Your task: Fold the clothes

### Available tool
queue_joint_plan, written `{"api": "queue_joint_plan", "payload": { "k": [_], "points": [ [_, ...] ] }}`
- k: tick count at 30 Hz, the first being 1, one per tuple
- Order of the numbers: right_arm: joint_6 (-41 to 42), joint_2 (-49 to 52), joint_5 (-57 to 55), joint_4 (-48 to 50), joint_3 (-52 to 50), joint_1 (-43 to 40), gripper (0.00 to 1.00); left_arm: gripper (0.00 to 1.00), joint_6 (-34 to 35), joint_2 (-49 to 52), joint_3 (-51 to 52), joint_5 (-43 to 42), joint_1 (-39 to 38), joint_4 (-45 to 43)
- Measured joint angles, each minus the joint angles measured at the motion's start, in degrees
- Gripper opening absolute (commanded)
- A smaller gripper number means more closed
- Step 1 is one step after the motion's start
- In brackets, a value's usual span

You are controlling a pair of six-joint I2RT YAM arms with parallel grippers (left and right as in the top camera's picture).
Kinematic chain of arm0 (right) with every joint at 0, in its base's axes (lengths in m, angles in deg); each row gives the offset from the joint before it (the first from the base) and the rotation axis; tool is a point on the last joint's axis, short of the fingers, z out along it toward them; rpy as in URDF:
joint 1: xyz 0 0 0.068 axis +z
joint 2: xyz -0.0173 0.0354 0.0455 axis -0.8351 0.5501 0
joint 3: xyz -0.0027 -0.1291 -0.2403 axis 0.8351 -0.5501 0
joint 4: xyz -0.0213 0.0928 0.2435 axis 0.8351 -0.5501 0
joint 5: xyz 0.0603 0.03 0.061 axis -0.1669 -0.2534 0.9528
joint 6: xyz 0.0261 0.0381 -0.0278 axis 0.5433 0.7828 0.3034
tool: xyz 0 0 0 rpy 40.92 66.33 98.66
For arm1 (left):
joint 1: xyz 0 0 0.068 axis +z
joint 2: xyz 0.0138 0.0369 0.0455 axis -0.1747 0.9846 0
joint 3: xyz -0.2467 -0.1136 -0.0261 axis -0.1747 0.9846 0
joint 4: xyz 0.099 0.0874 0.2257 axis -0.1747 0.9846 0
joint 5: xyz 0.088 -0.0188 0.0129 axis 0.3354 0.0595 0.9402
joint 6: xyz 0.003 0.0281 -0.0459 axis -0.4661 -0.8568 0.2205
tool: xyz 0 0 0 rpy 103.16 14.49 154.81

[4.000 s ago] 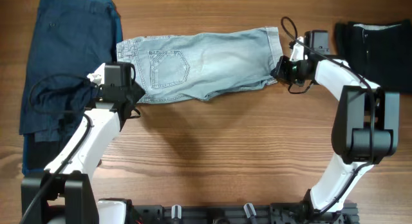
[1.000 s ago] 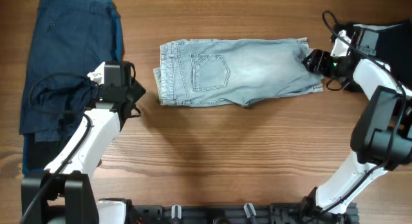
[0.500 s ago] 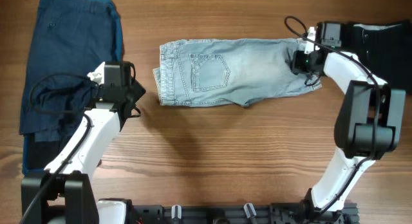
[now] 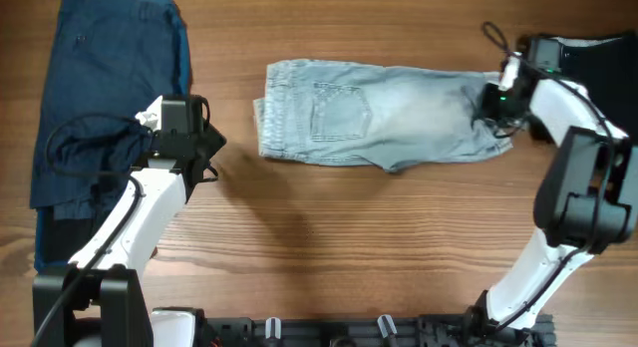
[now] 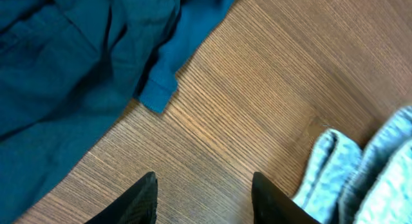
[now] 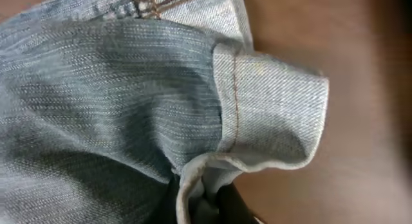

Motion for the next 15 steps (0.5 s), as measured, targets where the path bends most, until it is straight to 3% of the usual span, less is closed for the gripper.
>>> {"api": "queue_joint_plan", "payload": {
  "k": [7,15],
  "points": [
    [-0.50,-2.25,4.94,-9.79,3.98,-0.85,0.04,0.47,0.00,0.00,0.00,0.00,0.00,-0.02],
    [-0.15,-7.37,16.15,-12.26,7.54,15.39,0.04,0.47,0.00,0.00,0.00,0.00,0.00,-0.02]
  ]
}}
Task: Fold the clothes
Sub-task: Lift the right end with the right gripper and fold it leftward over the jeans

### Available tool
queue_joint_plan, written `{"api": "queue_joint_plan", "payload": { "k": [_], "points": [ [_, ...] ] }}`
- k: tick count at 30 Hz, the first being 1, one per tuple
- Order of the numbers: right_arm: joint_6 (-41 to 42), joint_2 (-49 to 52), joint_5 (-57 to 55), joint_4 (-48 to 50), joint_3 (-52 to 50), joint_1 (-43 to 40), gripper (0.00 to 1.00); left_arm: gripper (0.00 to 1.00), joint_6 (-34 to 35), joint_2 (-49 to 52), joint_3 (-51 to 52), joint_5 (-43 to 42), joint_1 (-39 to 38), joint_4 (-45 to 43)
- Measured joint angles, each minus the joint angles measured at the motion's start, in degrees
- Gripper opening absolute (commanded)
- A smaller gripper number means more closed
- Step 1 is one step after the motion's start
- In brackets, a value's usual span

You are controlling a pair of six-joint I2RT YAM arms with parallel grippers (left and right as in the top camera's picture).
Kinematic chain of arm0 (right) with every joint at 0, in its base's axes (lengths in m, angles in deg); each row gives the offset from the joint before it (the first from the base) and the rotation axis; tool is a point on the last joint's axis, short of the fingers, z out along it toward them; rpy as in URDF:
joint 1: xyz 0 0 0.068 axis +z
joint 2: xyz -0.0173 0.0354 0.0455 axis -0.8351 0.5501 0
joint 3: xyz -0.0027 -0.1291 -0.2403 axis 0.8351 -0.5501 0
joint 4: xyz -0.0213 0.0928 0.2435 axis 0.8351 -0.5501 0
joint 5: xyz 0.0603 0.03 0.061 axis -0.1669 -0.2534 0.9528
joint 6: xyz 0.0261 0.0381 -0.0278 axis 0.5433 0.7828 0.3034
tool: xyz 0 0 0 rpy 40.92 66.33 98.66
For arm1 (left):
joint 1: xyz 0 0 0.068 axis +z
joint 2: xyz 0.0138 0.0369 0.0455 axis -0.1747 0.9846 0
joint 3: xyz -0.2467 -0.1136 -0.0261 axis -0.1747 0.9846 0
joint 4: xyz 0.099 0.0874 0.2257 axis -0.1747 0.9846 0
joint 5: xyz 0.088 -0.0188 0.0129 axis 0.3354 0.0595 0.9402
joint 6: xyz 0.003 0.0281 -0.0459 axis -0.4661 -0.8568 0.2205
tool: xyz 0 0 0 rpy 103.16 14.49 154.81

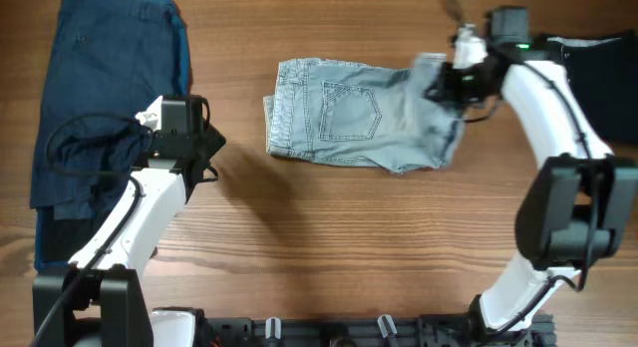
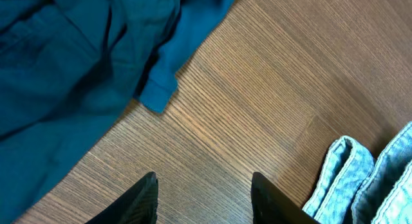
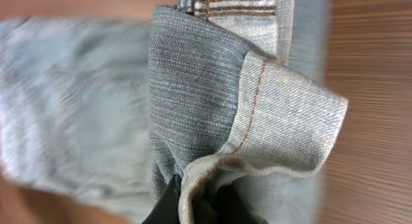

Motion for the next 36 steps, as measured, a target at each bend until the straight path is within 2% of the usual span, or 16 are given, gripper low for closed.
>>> {"api": "queue_joint_plan", "payload": {
  "k": [6,10,17,23,24,25,26,36],
  "points": [
    [4.72,0.00,1.62,6.03,-0.02,12.55,0.04,0.47,0.00,0.00,0.00,0.00,0.00,0.02],
    [8.98,0.00,1.79,10.95,-0.02,17.90,0.04,0.46,0.00,0.00,0.00,-0.02,0.00,0.02],
    [14.75,0.00,1.79,20.48,-0.02,23.56,0.05,0.46,0.00,0.00,0.00,-0.57,0.00,0.02],
    [17.99,0.00,1.14,22.34,-0.02,25.16,0.04,0.46,0.00,0.00,0.00,-0.70,0.00,0.24],
    [18.29,0.00,1.16,22.95,-0.02,25.09,0.04,0.38,0.00,0.00,0.00,-0.74,0.00,0.24],
    [18.49,0.00,1.40,23.76,-0.02,25.05,0.04,0.13,0.00,0.00,0.00,-0.85,0.00,0.24],
    [18.60,0.00,1.66,24.13,-0.02,25.05,0.04,0.04,-0.15,0.00,0.00,-0.90,0.00,0.24],
    [19.69,0.00,4.59,30.03,-0.02,27.82,0.04,0.04,0.17,0.00,0.00,-1.07,0.00,0.24]
  ]
}}
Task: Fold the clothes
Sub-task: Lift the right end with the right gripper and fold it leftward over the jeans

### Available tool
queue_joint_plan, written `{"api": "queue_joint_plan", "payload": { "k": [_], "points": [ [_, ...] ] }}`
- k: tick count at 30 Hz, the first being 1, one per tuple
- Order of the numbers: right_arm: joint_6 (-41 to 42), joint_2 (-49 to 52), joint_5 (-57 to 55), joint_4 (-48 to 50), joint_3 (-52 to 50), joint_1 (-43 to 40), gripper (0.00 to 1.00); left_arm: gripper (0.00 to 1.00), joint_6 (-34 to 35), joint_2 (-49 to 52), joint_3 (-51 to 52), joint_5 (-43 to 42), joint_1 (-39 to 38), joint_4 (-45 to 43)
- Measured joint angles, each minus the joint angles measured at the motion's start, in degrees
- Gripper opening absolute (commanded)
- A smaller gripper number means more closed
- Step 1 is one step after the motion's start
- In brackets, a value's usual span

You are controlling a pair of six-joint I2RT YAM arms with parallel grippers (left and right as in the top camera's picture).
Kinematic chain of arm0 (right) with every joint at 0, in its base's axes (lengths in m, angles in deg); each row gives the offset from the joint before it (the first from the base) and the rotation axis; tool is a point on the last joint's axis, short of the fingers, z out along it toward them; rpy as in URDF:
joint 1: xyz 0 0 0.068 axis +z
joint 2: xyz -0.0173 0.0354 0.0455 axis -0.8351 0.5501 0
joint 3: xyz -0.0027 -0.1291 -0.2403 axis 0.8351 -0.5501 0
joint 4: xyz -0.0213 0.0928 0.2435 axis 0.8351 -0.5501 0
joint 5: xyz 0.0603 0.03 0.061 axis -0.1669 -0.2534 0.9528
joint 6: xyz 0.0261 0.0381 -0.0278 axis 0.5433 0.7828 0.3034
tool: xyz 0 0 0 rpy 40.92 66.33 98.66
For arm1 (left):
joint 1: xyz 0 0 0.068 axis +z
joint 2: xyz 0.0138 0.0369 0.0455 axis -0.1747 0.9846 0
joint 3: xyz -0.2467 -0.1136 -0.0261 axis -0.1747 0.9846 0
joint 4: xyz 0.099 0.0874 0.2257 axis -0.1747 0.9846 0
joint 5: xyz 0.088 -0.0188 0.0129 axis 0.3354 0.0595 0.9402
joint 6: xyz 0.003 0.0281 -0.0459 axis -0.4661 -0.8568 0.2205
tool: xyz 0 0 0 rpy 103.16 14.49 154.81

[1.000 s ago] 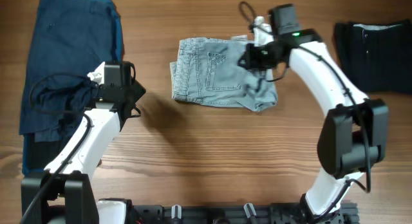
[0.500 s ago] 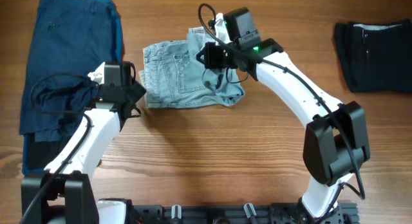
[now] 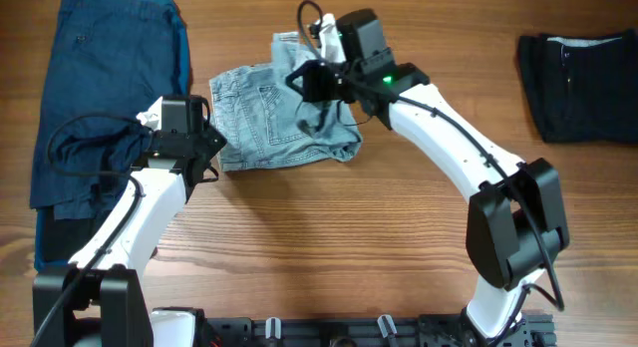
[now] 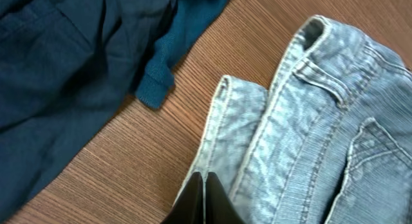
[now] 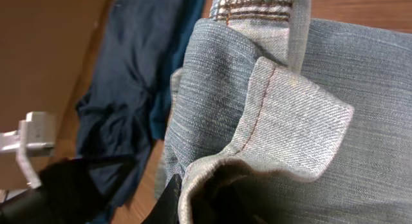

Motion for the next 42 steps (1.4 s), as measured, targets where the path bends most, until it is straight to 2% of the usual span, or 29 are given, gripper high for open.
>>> {"api": "queue_joint_plan", "payload": {
  "k": [2,3,4,5,6,8,10,12,16,20,26,29,33,36,40,42],
  "points": [
    [0.39,0.00,-0.92,1.16,0.00,1.95,0.05,0.06,0.00,0.00,0.00,-0.02,0.00,0.02],
    [0.68,0.00,-1.64,1.46,0.00,2.93,0.13,0.21,0.00,0.00,0.00,-0.02,0.00,0.00],
    [1.09,0.00,-2.27,1.97,0.00,3.91,0.27,0.36,-0.02,0.00,0.00,-0.04,0.00,0.02],
    [1.40,0.00,-2.84,2.49,0.00,4.72,0.44,0.56,-0.17,0.00,0.00,-0.20,0.00,0.02],
    [1.75,0.00,-3.21,2.97,0.00,5.40,0.60,0.67,-0.11,0.00,0.00,-0.37,0.00,0.02],
    [2.34,0.00,-3.56,4.04,0.00,6.29,0.78,0.77,0.02,0.00,0.00,-0.63,0.00,0.02],
    [2.45,0.00,-3.69,4.81,0.00,6.95,0.92,0.79,0.02,0.00,0.00,-0.85,0.00,0.02],
    [2.69,0.00,-3.67,4.81,0.00,7.08,0.99,0.79,0.20,0.00,0.00,-0.90,0.00,0.02],
    [0.94,0.00,-2.49,4.81,0.00,7.08,0.98,0.79,0.20,0.00,0.00,-0.90,0.00,0.02],
    [-1.92,0.00,-1.70,3.50,0.02,6.32,0.88,0.78,0.17,0.00,0.00,-0.90,0.00,0.02],
    [-9.42,0.00,-6.71,-9.07,0.04,3.67,0.87,0.77,0.17,0.00,0.00,-0.92,0.00,-0.24],
    [-11.30,0.00,-8.79,-10.29,0.04,3.06,0.83,0.74,0.20,0.00,0.00,-0.92,0.00,-0.52],
    [-15.54,0.00,-9.18,-14.53,0.07,1.38,0.84,0.74,0.20,0.00,0.00,-1.84,0.00,-0.50],
    [-16.76,0.00,-11.47,-15.91,0.07,1.44,0.84,0.73,0.00,0.00,0.00,-4.50,0.02,-1.62],
    [-16.65,0.00,-12.63,-15.87,0.07,-1.05,0.84,0.70,-6.60,-0.02,0.00,-16.39,0.61,-6.60],
    [-16.65,-0.07,-12.57,-16.04,0.07,-3.56,0.85,0.69,-8.74,-0.07,0.00,-18.34,0.59,-6.71]
  ]
}}
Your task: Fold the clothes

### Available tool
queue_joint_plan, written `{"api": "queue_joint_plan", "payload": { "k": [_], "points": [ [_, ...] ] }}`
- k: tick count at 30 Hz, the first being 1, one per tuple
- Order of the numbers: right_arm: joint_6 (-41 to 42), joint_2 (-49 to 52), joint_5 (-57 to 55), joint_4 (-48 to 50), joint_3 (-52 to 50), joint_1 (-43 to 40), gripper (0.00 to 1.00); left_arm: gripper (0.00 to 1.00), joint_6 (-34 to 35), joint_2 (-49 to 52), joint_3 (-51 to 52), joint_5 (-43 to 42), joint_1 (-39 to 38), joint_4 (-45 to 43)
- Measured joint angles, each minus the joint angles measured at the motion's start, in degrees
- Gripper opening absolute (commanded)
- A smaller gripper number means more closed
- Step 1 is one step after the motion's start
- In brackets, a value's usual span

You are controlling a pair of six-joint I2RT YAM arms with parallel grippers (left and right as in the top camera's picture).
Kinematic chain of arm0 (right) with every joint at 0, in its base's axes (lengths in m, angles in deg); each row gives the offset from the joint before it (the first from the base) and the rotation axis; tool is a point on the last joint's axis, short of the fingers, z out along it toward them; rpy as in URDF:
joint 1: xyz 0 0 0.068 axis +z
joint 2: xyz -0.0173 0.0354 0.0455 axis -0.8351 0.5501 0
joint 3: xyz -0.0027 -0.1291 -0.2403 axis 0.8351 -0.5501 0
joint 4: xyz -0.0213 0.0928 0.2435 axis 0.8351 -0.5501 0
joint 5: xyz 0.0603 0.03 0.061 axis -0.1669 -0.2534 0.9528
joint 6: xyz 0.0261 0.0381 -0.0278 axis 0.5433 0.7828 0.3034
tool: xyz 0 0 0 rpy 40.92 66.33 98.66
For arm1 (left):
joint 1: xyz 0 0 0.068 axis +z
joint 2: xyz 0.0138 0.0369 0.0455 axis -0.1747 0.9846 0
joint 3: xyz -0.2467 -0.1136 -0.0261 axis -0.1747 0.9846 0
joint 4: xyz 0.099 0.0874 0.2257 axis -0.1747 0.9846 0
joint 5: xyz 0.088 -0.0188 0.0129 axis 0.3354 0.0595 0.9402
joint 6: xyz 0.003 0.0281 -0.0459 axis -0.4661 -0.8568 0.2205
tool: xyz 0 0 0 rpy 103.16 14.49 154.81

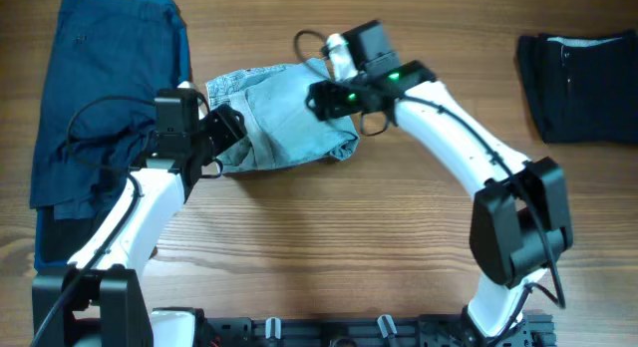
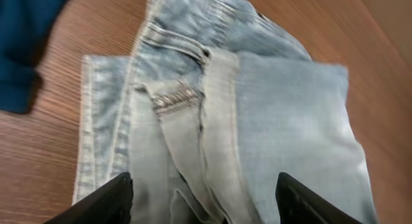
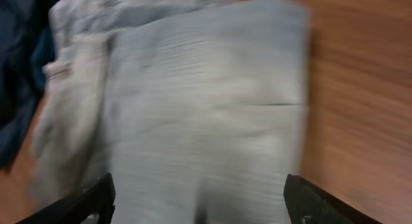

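Observation:
Light-blue denim shorts [image 1: 284, 128] lie folded over on the wooden table [image 1: 329, 247], left of centre. The left wrist view looks down on the waistband and the top layer of the shorts [image 2: 270, 121]. My left gripper [image 1: 227, 128] is at their left edge, open wide over the cloth [image 2: 206, 208]. My right gripper [image 1: 321, 96] hangs over the upper right part of the fold. It is open too, with the blurred top layer of the shorts [image 3: 206, 108] under it and nothing held [image 3: 203, 208].
A pile of dark-blue clothes [image 1: 100, 88] covers the table's left side, and a teal piece [image 2: 16, 44] lies close to the shorts. A folded dark garment [image 1: 578, 73] sits at the far right. Bare wood runs along the front.
Both grippers were shut on the shorts, the right on the leg hem and the left on the waistband edge. Now both are open and the shorts lie folded flat.
The shorts lay spread across the middle, my right gripper shut on their right leg hem and the left open beside them. The hem was then further left, then over the waistband with the left gripper shut there. Now both have let go of the halved shorts.

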Motion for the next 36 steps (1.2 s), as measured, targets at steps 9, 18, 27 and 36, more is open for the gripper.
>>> {"api": "queue_joint_plan", "payload": {
  "k": [9,18,27,36],
  "points": [
    [-0.02,-2.99,0.11,-3.69,0.02,-7.41,0.84,0.65,-2.75,5.62,0.00,-1.62,-0.11,-4.83],
    [-0.02,-3.06,0.11,-4.09,0.07,-7.26,0.83,0.47,0.04,10.05,0.00,-3.78,-0.11,-13.07],
    [-0.02,-3.06,0.11,-4.52,0.07,-7.26,0.80,0.33,1.25,10.91,0.00,-1.73,-3.26,-13.94],
    [-0.02,-3.06,0.11,-5.38,0.07,-7.26,0.80,0.04,1.46,14.69,0.02,-0.24,-3.50,-18.51]
  ]
}}
